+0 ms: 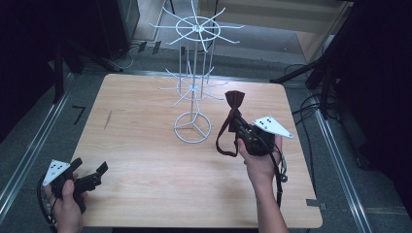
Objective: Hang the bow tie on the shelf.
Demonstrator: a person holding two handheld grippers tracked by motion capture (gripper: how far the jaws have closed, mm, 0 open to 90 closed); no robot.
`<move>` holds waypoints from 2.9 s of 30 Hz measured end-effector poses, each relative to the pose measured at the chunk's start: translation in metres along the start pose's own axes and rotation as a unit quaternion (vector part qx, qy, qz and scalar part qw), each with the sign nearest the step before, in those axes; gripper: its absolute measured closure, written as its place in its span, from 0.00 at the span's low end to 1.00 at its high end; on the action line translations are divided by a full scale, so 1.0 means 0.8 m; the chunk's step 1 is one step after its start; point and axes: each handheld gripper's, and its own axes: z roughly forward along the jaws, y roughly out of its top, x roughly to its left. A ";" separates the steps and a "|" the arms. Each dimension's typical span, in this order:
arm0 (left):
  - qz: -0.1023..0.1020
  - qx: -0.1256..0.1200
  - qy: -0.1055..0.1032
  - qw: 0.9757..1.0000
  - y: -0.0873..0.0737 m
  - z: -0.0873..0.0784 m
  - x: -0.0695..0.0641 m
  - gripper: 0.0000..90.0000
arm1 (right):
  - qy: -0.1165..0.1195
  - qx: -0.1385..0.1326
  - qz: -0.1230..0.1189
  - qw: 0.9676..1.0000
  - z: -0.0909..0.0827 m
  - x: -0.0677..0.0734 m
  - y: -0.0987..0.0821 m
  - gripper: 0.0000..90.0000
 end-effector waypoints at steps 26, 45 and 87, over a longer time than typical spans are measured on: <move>-0.001 -0.001 -0.001 1.000 0.000 0.000 0.000 0.00 | -0.008 -0.001 0.008 1.000 0.031 0.013 0.036 0.94; -0.003 0.001 -0.003 1.000 0.000 0.000 0.001 0.00 | -0.014 0.026 -0.002 1.000 0.062 0.026 0.025 0.94; -0.005 0.001 -0.003 1.000 0.000 0.001 0.001 0.00 | -0.009 0.068 0.016 0.998 0.117 0.036 -0.032 0.60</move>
